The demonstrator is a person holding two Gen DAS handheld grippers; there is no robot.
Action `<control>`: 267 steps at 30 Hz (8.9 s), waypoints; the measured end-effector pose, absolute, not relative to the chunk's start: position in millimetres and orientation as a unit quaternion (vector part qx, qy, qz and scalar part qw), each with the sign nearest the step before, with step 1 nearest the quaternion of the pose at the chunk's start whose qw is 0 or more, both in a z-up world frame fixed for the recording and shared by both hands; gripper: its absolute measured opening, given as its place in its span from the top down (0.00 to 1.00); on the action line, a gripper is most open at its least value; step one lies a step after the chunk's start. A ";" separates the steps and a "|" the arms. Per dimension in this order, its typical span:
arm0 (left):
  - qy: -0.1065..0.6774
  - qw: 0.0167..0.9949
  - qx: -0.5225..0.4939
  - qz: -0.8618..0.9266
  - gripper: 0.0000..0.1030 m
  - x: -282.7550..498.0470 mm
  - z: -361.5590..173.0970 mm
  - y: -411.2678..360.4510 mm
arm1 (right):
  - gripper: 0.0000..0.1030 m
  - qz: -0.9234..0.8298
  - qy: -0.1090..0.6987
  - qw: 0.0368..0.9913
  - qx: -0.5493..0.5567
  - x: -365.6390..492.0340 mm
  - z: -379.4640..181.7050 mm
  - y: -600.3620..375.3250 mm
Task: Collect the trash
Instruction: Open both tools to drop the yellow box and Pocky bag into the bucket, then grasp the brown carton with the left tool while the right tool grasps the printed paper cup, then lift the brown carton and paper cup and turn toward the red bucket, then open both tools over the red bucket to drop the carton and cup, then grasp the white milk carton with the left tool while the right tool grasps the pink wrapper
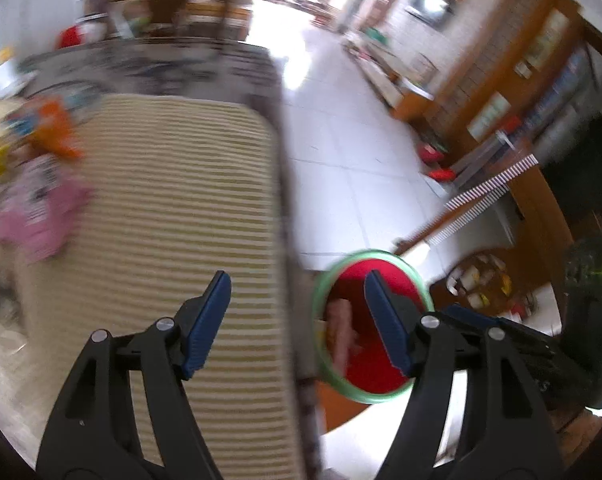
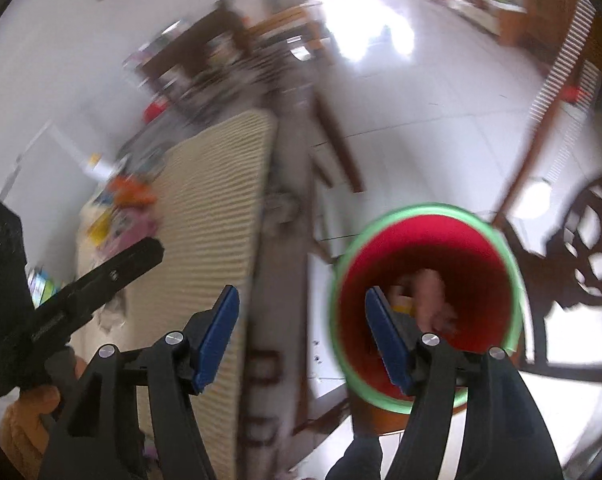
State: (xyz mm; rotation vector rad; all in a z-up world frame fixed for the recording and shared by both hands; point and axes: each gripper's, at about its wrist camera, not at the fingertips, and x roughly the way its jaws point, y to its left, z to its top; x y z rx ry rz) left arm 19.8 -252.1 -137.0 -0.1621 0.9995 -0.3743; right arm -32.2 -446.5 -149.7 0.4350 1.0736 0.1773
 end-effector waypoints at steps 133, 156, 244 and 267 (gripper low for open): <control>0.372 0.919 -0.099 -0.085 0.63 -16.9 -66.9 -69.5 | 0.81 0.212 0.439 0.863 0.133 0.1 -78.1 -228.1; 0.391 0.905 -0.104 -0.128 0.63 -24.4 -66.4 -263.1 | 0.81 0.181 0.440 0.866 0.152 -11.5 -84.2 -433.5; 0.525 0.850 -0.034 -0.028 0.42 156.9 -202.1 97.8 | 0.61 0.146 0.521 0.806 0.241 72.9 -143.3 -163.2; 0.543 0.839 -0.016 -0.017 0.48 150.7 -215.3 102.5 | 0.58 0.158 0.520 0.802 0.246 59.9 -139.2 -150.5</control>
